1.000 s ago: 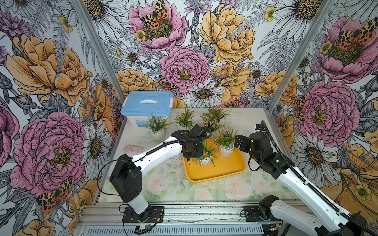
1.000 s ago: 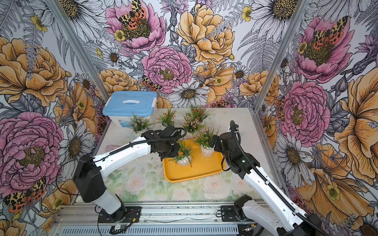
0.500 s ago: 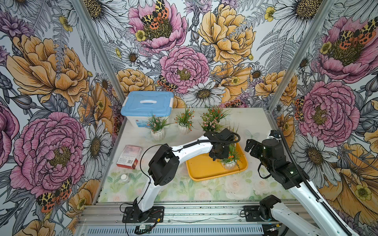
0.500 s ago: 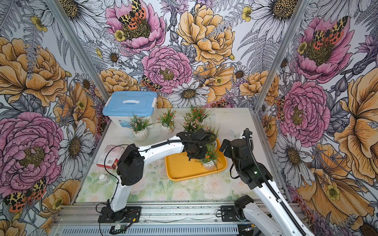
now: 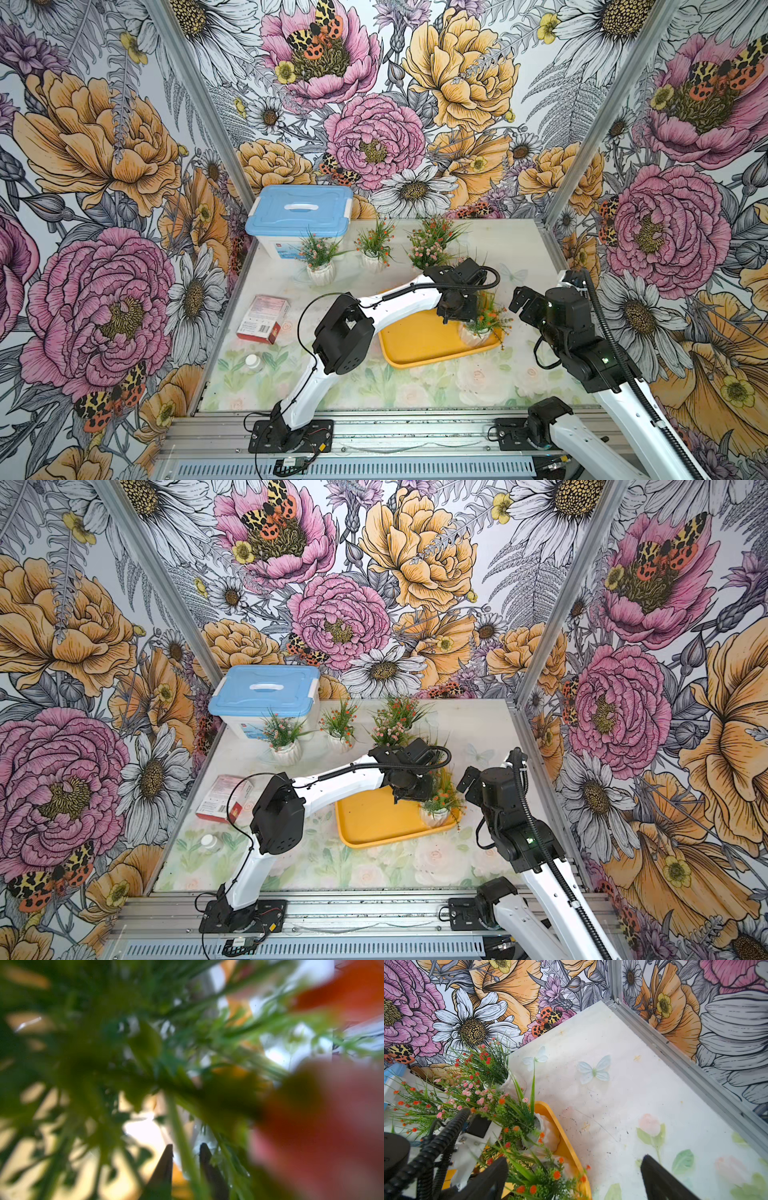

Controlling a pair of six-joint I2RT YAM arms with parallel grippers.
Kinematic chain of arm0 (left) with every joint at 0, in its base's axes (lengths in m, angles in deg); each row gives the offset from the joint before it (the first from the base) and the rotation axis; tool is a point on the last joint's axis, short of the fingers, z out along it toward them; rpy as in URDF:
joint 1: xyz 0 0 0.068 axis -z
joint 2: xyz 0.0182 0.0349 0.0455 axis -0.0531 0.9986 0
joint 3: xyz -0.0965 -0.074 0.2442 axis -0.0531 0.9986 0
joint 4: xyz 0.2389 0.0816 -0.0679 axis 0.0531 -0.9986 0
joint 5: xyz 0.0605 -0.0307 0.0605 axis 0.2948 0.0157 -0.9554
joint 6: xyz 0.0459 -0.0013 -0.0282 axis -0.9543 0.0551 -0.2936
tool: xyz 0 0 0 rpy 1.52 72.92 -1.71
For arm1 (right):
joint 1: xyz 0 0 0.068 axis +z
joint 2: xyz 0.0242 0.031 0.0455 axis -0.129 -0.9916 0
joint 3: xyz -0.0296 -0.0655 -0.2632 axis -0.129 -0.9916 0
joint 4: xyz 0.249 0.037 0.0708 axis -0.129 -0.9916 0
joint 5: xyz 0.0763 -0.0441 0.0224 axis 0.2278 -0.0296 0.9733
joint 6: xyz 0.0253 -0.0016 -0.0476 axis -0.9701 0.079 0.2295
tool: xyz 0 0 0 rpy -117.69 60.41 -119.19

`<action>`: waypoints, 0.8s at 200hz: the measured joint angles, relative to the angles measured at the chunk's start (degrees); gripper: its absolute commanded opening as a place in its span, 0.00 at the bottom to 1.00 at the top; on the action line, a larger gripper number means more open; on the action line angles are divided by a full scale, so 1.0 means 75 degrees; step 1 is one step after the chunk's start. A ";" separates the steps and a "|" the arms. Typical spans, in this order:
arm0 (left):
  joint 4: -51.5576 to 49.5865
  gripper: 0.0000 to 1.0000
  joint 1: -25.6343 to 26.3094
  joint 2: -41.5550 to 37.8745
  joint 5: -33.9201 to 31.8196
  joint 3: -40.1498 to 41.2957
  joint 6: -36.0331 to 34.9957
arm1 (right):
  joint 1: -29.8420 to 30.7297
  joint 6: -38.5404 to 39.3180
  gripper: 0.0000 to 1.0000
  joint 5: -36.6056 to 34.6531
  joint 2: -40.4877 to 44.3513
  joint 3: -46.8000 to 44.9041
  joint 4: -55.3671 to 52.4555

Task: Put the potted gypsophila into the storage box
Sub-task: Place the baby's breath potted plant at the storage box.

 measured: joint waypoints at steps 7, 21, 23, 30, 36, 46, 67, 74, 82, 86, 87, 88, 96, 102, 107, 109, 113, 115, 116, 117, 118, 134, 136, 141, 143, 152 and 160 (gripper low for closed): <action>0.0003 0.43 0.0000 -0.0020 -0.0009 0.0000 -0.0012 | -0.0009 0.0000 0.99 0.0003 0.0009 0.0000 -0.0017; 0.0000 0.48 0.0000 -0.0096 -0.0096 0.0006 -0.0023 | -0.0009 0.0009 0.99 0.0003 0.0020 0.0000 -0.0029; -0.0003 0.49 0.0000 -0.0114 -0.0119 0.0006 -0.0044 | -0.0009 0.0017 0.99 0.0003 0.0023 0.0000 -0.0026; 0.0006 0.50 0.0000 -0.0204 -0.0189 0.0038 -0.0047 | -0.0009 0.0035 0.99 0.0003 0.0032 0.0000 -0.0029; 0.0006 0.52 0.0000 -0.0318 -0.0271 0.0093 -0.0038 | -0.0009 0.0055 0.99 0.0000 0.0032 0.0000 -0.0029; 0.0012 0.55 0.0000 -0.0562 -0.0385 0.0224 -0.0044 | -0.0009 0.0087 0.99 0.0000 0.0015 0.0009 -0.0032; 0.0029 0.59 -0.0038 -0.1373 -0.0621 0.0606 -0.0093 | -0.0012 0.0195 0.99 -0.0003 -0.0187 0.0195 -0.0090; 0.0047 0.60 -0.0044 -0.1690 -0.0711 0.0755 -0.0111 | -0.0015 0.0236 0.99 0.0000 -0.0315 0.0297 -0.0093; 0.0070 0.61 -0.0067 -0.2090 -0.0831 0.0950 -0.0119 | -0.0029 0.0274 0.99 0.0000 -0.0466 0.0431 -0.0093; 0.0087 0.61 -0.0090 -0.2317 -0.0898 0.1070 -0.0125 | -0.0029 0.0321 0.99 0.0000 -0.0557 0.0507 -0.0096; 0.0093 0.61 -0.0093 -0.2352 -0.0906 0.1090 -0.0128 | -0.0029 0.0321 0.99 0.0000 -0.0571 0.0522 -0.0096; 0.0093 0.61 -0.0102 -0.2430 -0.0930 0.1128 -0.0131 | -0.0029 0.0321 0.99 0.0000 -0.0583 0.0533 -0.0093; 0.0122 0.62 -0.0178 -0.2865 -0.1046 0.1381 -0.0149 | -0.0029 0.0385 0.99 0.0000 -0.0743 0.0699 -0.0090; 0.0160 0.62 -0.0262 -0.3197 -0.1134 0.1603 -0.0149 | -0.0029 0.0440 0.99 0.0006 -0.0895 0.0828 -0.0096; 0.0181 0.63 -0.0358 -0.3488 -0.1212 0.1798 -0.0149 | -0.0029 0.0490 0.99 0.0006 -0.1029 0.0947 -0.0099; 0.0181 0.63 -0.0408 -0.3617 -0.1247 0.1880 -0.0146 | -0.0029 0.0498 0.99 0.0009 -0.1061 0.0979 -0.0093; 0.0204 0.64 -0.0487 -0.3803 -0.1309 0.2028 -0.0146 | -0.0029 0.0554 0.99 0.0017 -0.1172 0.1081 -0.0093; 0.0201 0.64 -0.0536 -0.3920 -0.1349 0.2104 -0.0146 | -0.0029 0.0568 0.99 0.0026 -0.1215 0.1128 -0.0085; 0.0198 0.65 -0.0557 -0.3958 -0.1367 0.2130 -0.0143 | -0.0029 0.0580 0.99 0.0029 -0.1233 0.1145 -0.0082; 0.0201 0.65 -0.0600 -0.4036 -0.1393 0.2186 -0.0143 | -0.0029 0.0600 0.99 0.0035 -0.1271 0.1174 -0.0082; 0.0204 0.65 -0.0624 -0.4074 -0.1405 0.2215 -0.0143 | -0.0029 0.0609 0.99 0.0032 -0.1285 0.1189 -0.0082; 0.0265 0.66 -0.1169 -0.4887 -0.1690 0.2926 -0.0108 | -0.0023 0.0764 0.98 0.0096 -0.1606 0.1571 0.0009; 0.0259 0.66 -0.1259 -0.5001 -0.1731 0.3022 -0.0096 | -0.0020 0.0790 0.98 0.0111 -0.1647 0.1612 0.0038; 0.0265 0.66 -0.1483 -0.5231 -0.1792 0.3264 -0.0087 | -0.0020 0.0819 0.98 0.0152 -0.1725 0.1705 0.0082; 0.0268 0.66 -0.1603 -0.5345 -0.1816 0.3372 -0.0087 | -0.0017 0.0842 0.98 0.0172 -0.1766 0.1743 0.0125; 0.0274 0.66 -0.2069 -0.5727 -0.1865 0.3794 -0.0082 | 0.0032 0.0898 0.98 0.0236 -0.1926 0.1886 0.0280; 0.0271 0.66 -0.2553 -0.6053 -0.1909 0.4179 -0.0079 | 0.0093 0.0938 0.97 0.0283 -0.2075 0.1993 0.0455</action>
